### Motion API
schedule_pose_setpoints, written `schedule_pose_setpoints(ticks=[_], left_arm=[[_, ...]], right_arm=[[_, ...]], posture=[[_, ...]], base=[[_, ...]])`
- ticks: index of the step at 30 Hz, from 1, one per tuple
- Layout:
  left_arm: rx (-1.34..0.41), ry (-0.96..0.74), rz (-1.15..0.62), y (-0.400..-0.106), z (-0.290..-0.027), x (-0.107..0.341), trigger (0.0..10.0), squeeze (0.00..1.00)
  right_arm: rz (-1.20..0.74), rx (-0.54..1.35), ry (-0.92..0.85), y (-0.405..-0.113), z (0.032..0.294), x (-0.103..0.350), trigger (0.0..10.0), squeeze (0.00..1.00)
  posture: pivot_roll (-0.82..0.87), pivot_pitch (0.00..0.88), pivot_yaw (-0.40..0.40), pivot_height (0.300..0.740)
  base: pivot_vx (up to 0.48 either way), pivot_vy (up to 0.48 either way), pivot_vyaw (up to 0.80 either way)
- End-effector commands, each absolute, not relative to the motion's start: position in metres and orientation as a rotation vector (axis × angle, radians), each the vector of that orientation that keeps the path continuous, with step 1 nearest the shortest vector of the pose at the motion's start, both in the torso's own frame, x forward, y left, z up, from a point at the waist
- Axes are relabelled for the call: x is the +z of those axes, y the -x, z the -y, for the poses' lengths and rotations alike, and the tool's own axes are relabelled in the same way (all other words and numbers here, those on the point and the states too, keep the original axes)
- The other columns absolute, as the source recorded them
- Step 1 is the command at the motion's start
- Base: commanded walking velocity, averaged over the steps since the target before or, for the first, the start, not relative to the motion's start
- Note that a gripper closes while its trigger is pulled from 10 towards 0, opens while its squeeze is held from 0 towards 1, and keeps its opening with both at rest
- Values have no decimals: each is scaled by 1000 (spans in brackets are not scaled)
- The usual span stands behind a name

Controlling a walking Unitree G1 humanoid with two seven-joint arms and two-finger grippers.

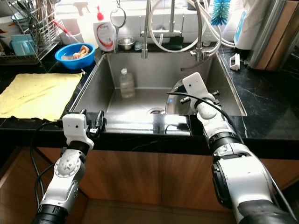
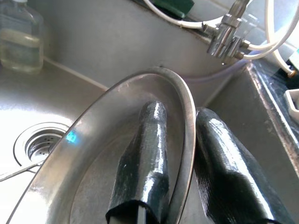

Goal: Kitchen organization

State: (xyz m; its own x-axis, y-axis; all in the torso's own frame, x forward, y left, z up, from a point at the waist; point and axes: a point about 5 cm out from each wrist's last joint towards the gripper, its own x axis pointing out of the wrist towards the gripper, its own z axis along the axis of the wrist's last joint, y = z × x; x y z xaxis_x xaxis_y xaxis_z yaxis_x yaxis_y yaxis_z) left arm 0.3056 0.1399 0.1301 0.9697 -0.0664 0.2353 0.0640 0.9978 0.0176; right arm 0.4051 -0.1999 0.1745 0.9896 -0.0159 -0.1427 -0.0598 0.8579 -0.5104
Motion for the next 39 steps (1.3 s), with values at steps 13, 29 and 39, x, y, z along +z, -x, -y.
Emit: schedule_pose_setpoints(ticks=[13, 29, 39], left_arm=[[-64, -15, 237, -302, -142, 131, 10000, 0], [-35, -46, 301, -303, -146, 143, 10000, 0], [-10, -66, 333, -295, -155, 147, 10000, 0]], right_arm=[[-147, 26, 456, -407, 192, 176, 10000, 0], [352, 21, 228, -396, 167, 222, 10000, 0], [528, 3, 198, -325, 177, 219, 10000, 0]], posture=[[-64, 0, 44, 740], [-80, 0, 63, 740], [-114, 0, 71, 740]], base=[[0, 0, 0], [0, 0, 0], [0, 0, 0]])
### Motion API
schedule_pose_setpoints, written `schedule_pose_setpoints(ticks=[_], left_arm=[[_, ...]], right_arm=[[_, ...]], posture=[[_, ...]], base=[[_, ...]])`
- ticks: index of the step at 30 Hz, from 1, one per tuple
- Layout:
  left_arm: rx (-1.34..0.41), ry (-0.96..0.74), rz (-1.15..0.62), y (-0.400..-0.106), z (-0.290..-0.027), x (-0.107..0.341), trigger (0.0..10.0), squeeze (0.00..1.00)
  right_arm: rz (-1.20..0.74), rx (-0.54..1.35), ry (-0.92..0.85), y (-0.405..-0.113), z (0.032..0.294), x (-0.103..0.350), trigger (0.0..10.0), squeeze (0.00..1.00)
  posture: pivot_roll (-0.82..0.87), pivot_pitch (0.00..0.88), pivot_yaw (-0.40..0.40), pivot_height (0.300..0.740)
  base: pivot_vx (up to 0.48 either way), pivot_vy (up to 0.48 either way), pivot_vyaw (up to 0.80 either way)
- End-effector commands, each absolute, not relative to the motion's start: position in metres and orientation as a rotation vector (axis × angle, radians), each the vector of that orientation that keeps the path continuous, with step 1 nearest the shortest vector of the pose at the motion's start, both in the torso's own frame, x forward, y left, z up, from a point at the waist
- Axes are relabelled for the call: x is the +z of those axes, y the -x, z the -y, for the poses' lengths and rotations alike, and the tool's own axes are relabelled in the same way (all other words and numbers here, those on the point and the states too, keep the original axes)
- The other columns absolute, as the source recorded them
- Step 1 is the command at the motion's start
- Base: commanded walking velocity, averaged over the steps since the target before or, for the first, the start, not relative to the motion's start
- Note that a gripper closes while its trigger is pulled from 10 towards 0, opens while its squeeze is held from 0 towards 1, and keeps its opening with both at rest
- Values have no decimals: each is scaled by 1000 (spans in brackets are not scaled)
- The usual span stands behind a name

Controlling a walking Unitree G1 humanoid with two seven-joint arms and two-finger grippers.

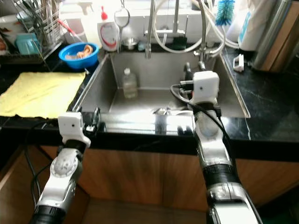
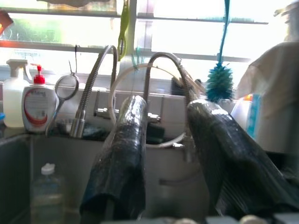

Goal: Kitchen organization

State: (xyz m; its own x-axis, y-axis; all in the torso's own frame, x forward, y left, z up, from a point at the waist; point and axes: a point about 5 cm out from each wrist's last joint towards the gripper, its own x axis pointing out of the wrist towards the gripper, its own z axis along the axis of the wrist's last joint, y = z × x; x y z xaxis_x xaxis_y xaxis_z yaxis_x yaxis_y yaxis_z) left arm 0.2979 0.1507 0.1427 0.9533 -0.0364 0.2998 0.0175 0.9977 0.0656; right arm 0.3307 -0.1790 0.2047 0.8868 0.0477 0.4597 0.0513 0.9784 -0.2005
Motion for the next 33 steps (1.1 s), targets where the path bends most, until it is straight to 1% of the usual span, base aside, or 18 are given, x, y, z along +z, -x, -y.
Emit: schedule_pose_setpoints(ticks=[1, 5, 7, 8, 10, 13, 33], left_arm=[[-8, -67, 334, -295, -156, 148, 10000, 0], [-1, -74, 343, -293, -157, 149, 10000, 0], [4, -78, 353, -292, -158, 151, 10000, 0], [4, -78, 353, -292, -158, 151, 10000, 0], [6, -80, 360, -291, -158, 153, 10000, 0], [7, -82, 362, -290, -158, 153, 10000, 0], [-1, -86, 359, -290, -156, 152, 10000, 0]], right_arm=[[529, 3, 197, -323, 177, 219, 10000, 0], [527, -21, 181, -312, 182, 216, 10000, 0], [494, -53, 176, -299, 184, 206, 10000, 0], [494, -53, 176, -299, 184, 206, 10000, 0], [429, -45, 186, -282, 181, 185, 10000, 0], [366, -61, 183, -270, 183, 171, 10000, 0], [322, -71, 172, -268, 184, 166, 10000, 0]], posture=[[-114, 0, 71, 740], [-115, 0, 70, 740], [-117, 0, 68, 740], [-117, 0, 68, 740], [-113, 0, 70, 740], [-118, 0, 74, 740], [-116, 0, 77, 740]], base=[[0, 0, 0], [0, 0, 0], [0, 0, 0], [0, 0, 0], [0, 0, 0], [0, 0, 0], [0, 0, 0]])
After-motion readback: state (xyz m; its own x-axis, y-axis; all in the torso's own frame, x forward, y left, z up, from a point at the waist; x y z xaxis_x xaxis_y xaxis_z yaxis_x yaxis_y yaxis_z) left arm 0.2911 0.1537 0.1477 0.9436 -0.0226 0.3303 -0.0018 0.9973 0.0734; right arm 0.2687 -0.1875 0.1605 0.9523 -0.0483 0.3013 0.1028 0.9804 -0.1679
